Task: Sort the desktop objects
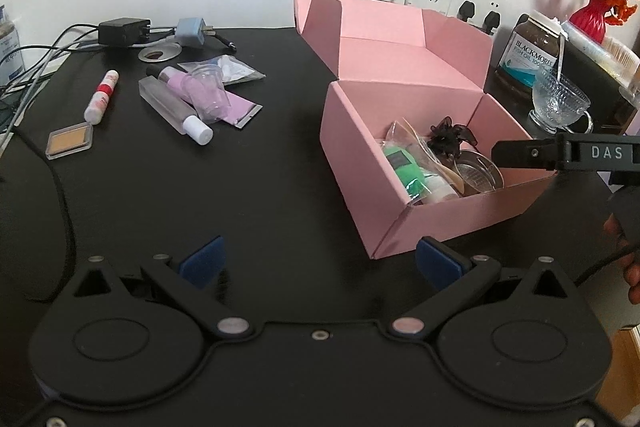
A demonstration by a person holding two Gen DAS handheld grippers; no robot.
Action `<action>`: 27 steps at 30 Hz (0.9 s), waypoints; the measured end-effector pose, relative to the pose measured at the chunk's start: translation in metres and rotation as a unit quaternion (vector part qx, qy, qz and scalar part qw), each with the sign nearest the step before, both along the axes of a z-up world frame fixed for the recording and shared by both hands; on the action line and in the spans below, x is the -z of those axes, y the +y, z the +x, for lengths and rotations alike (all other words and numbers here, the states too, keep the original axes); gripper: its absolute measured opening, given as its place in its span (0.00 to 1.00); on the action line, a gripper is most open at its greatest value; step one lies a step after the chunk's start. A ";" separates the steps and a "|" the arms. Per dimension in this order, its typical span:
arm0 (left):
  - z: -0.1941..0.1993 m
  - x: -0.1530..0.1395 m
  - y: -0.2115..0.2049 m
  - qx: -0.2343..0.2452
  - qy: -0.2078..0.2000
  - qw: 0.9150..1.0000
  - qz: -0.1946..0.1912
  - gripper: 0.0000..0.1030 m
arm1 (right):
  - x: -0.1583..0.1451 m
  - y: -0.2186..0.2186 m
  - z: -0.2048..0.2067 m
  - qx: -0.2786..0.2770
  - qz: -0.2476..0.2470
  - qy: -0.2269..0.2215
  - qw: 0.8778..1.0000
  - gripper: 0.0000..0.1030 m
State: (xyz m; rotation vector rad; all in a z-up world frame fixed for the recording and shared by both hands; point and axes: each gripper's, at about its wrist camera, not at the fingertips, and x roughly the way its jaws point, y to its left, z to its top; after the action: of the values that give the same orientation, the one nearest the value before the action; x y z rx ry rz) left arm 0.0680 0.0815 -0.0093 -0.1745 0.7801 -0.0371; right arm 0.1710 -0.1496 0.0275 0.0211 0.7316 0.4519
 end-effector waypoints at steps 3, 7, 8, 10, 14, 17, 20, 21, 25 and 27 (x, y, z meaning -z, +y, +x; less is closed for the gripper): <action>0.004 -0.001 -0.002 0.000 0.000 1.000 0.000 1.00 | 0.001 -0.004 0.006 0.009 0.001 0.003 1.000 0.99; 0.011 -0.001 -0.002 -0.001 0.000 1.000 0.002 1.00 | 0.001 -0.009 0.012 0.014 0.004 0.004 1.000 0.99; 0.013 -0.001 -0.003 -0.001 0.000 1.000 0.004 1.00 | 0.002 -0.009 0.014 0.014 0.004 0.005 1.000 0.99; 0.016 -0.002 -0.003 -0.001 0.000 1.000 0.006 1.00 | 0.002 -0.010 0.016 0.012 0.005 0.007 1.000 0.99; 0.022 -0.004 -0.002 -0.008 0.000 1.000 0.003 1.00 | 0.004 -0.009 0.021 0.008 0.006 0.010 1.000 0.99; 0.022 -0.007 -0.001 -0.010 -0.004 1.000 -0.002 1.00 | 0.004 -0.008 0.025 0.004 0.005 0.010 1.000 0.99; 0.021 -0.011 0.003 -0.013 -0.006 1.000 -0.016 1.00 | 0.004 -0.006 0.028 -0.002 0.008 0.011 1.000 0.99; 0.020 -0.012 0.005 -0.014 -0.006 1.000 -0.021 1.00 | 0.004 -0.005 0.028 -0.004 0.009 0.011 1.000 0.99; 0.019 -0.015 0.012 -0.022 -0.005 0.999 -0.024 1.00 | 0.007 -0.001 0.031 -0.013 0.007 0.015 1.000 0.99; 0.019 -0.015 0.015 -0.028 -0.003 0.999 -0.025 1.00 | 0.009 0.000 0.033 -0.013 0.004 0.017 1.000 0.99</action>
State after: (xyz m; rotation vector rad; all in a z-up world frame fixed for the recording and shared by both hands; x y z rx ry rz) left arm 0.0872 0.0964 0.0055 -0.2432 0.7689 -0.0029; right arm 0.2040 -0.1495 0.0185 0.0261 0.7651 0.4804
